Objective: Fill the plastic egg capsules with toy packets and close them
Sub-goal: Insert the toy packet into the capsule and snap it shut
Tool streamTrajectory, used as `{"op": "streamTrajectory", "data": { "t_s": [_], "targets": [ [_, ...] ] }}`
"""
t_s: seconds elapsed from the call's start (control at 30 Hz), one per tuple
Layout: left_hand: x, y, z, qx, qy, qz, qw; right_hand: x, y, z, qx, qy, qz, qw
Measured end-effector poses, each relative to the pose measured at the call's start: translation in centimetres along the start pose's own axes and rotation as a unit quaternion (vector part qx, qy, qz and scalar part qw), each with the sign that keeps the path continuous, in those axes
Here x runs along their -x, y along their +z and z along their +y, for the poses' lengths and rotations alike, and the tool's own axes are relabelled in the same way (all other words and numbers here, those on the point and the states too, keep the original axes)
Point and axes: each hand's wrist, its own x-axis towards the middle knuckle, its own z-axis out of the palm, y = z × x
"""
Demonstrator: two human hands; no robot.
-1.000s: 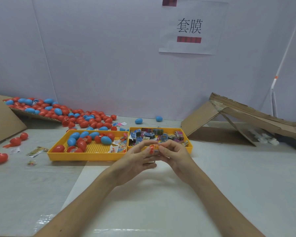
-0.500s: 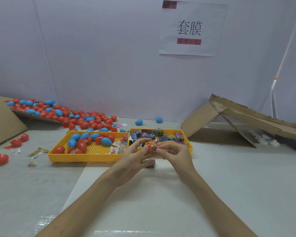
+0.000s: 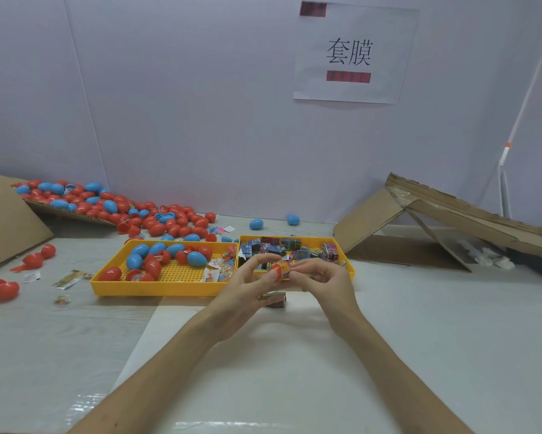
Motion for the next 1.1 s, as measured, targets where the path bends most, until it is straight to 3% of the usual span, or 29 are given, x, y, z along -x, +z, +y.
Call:
{"op": "streamTrajectory", "data": {
  "t_s": [0.33,0.7,1.1],
  "targets": [
    [-0.05,-0.17,-0.04,-0.015,-0.012,-0.028,0.999,-0.25,0.01,0.27,0.014,0.038,-0.03,0.999],
    [-0.27,-0.32,-0.48,-0.041,-0.019,-0.045,0.998,-0.07,0.51,0.59,0.1,-0.033,-0.036,0.994],
    [-0.25,-0.23,-0.84,-0.054,-0.02,-0.052,0.997,0.01,0.84,0.94,0.113,-0.043,-0.025,0.992]
  ]
}}
